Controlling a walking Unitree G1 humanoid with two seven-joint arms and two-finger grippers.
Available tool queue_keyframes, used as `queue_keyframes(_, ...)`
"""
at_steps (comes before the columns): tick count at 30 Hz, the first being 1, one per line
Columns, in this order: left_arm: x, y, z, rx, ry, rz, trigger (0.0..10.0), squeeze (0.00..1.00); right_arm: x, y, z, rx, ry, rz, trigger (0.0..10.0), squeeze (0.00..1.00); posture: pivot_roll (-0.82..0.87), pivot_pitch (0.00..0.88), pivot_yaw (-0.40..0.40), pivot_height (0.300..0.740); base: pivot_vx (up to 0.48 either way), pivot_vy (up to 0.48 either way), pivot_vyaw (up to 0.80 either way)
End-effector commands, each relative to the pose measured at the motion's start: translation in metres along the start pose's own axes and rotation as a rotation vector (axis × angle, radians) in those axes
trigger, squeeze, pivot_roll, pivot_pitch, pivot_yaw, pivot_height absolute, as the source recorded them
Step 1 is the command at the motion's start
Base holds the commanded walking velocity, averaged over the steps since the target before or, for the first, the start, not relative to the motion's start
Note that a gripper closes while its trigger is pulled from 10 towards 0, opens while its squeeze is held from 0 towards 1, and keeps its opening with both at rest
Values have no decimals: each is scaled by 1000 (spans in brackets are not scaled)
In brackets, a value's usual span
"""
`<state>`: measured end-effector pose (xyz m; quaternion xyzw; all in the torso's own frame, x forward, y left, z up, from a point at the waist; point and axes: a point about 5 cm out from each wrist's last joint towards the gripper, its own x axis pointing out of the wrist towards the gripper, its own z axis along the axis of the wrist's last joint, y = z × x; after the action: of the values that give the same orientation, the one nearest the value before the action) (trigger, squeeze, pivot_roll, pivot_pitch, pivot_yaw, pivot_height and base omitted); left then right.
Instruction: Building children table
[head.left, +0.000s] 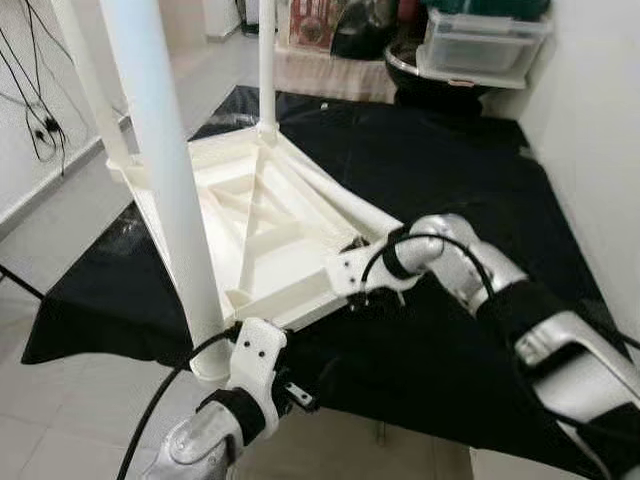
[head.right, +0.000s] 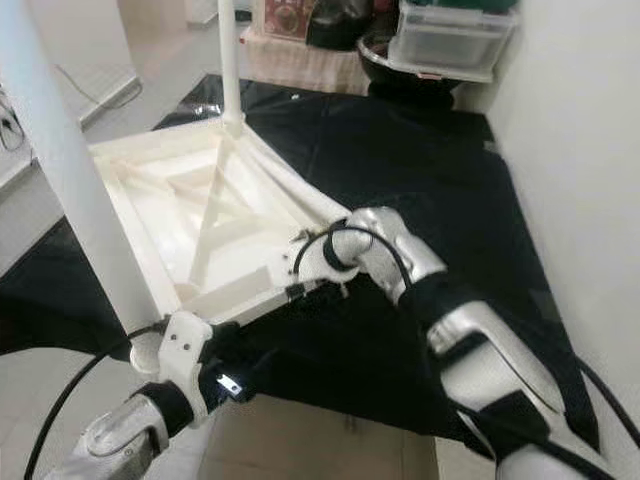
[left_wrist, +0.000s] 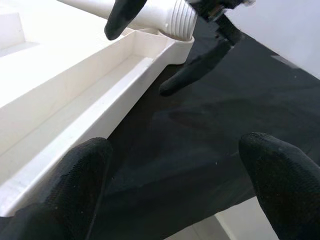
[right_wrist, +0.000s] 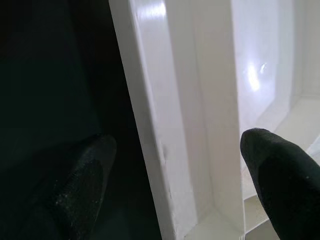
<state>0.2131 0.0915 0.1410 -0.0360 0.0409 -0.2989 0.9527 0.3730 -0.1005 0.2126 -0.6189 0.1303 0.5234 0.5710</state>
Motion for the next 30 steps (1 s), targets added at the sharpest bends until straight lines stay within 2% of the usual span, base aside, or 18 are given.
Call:
queue_keyframes(1, -2, -4, -3, -17, 20, -4, 10000, 0, 7, -1, -1, -14, 53, 22, 10000, 0, 39, 172, -114, 740, 0, 0, 0)
queue_keyframes(4, -3, -5, -3, -18, 20, -4, 10000, 0, 8, -1, -3, -16, 79, 24, 10000, 0, 38, 175, -116, 740, 0, 0, 0)
queue_keyframes(6, -3, -7, -2, -21, 21, -4, 10000, 0, 11, 2, -8, -16, 120, 71, 10000, 0, 42, 180, -120, 740, 0, 0, 0)
queue_keyframes(11, -4, -8, -2, -24, 23, -3, 10000, 0, 8, 4, -17, 13, 139, 118, 10000, 0, 43, 182, -121, 740, 0, 0, 0)
queue_keyframes(18, -3, -9, -2, -24, 23, -2, 10000, 0, 5, 1, -32, 73, 206, 62, 10000, 0, 24, 177, -127, 740, 0, 0, 0)
queue_keyframes(19, -2, -9, -1, -23, 18, 2, 10000, 0, 2, 0, -35, 132, 170, 32, 10000, 0, 22, 174, -126, 740, 0, 0, 0)
queue_keyframes(20, -2, -9, -1, -23, 18, 2, 10000, 0, 2, 0, -35, 132, 170, 32, 10000, 0, 22, 174, -126, 740, 0, 0, 0)
queue_keyframes(22, -1, -7, 0, -23, 13, 8, 10000, 0, -9, 0, -39, 216, 71, 8, 10000, 0, 16, 172, -112, 740, 0, 0, 0)
queue_keyframes(25, -2, -6, 1, -22, 14, 11, 10000, 0, -17, 0, -42, 262, 16, 5, 10000, 0, 9, 171, -103, 740, 0, 0, 0)
queue_keyframes(27, -2, -4, 0, -17, 20, 7, 10000, 0, -35, 1, -45, 361, -112, -16, 10000, 0, -2, 165, -83, 740, 0, 0, 0)
queue_keyframes(29, -1, -3, 0, -5, 24, -7, 10000, 0, -54, 1, -48, 424, -261, -107, 10000, 0, -15, 158, -69, 740, 0, 0, 0)
queue_keyframes(30, 0, -1, 1, 7, 25, -9, 10000, 0, -62, -1, -49, 496, -328, -185, 10000, 0, -20, 156, -61, 740, 0, 0, 0)
